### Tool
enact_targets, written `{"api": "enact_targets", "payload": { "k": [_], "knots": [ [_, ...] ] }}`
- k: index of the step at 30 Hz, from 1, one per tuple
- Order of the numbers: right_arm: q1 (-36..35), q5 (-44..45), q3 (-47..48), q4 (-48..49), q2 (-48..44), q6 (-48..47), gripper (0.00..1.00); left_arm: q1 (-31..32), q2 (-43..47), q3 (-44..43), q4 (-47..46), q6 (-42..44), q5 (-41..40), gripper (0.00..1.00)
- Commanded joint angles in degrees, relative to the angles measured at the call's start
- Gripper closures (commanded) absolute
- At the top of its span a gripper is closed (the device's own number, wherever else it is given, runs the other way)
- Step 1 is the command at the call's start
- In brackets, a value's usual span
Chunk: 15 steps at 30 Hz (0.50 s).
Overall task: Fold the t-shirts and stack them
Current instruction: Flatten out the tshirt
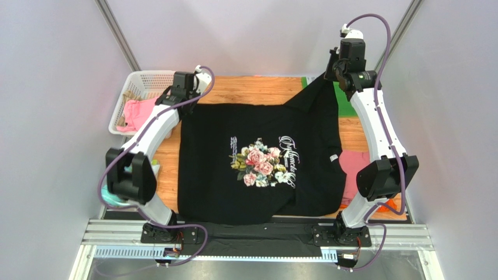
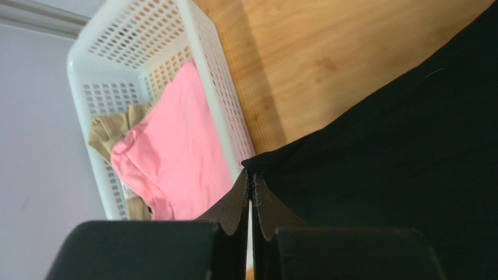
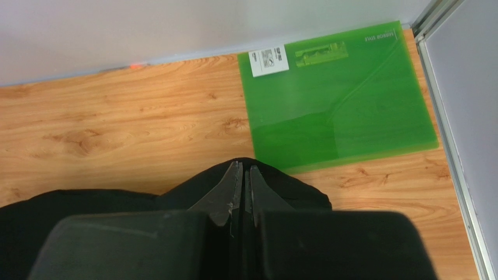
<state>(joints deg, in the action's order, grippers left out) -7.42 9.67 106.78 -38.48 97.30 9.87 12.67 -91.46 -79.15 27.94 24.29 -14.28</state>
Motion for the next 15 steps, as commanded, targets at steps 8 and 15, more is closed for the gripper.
{"api": "enact_targets", "payload": {
  "k": [8, 15],
  "knots": [
    [3.73, -3.69, 4.75, 6.75, 3.15, 2.26, 1.0, -3.44, -18.66, -19.45, -6.24, 2.6, -7.86, 1.0],
    [5.48, -6.07, 7.82, 7.1, 9.13, 4.1, 1.0, -4.05, -24.54, -23.67, -6.94, 3.21, -8.74, 1.0]
  ]
}}
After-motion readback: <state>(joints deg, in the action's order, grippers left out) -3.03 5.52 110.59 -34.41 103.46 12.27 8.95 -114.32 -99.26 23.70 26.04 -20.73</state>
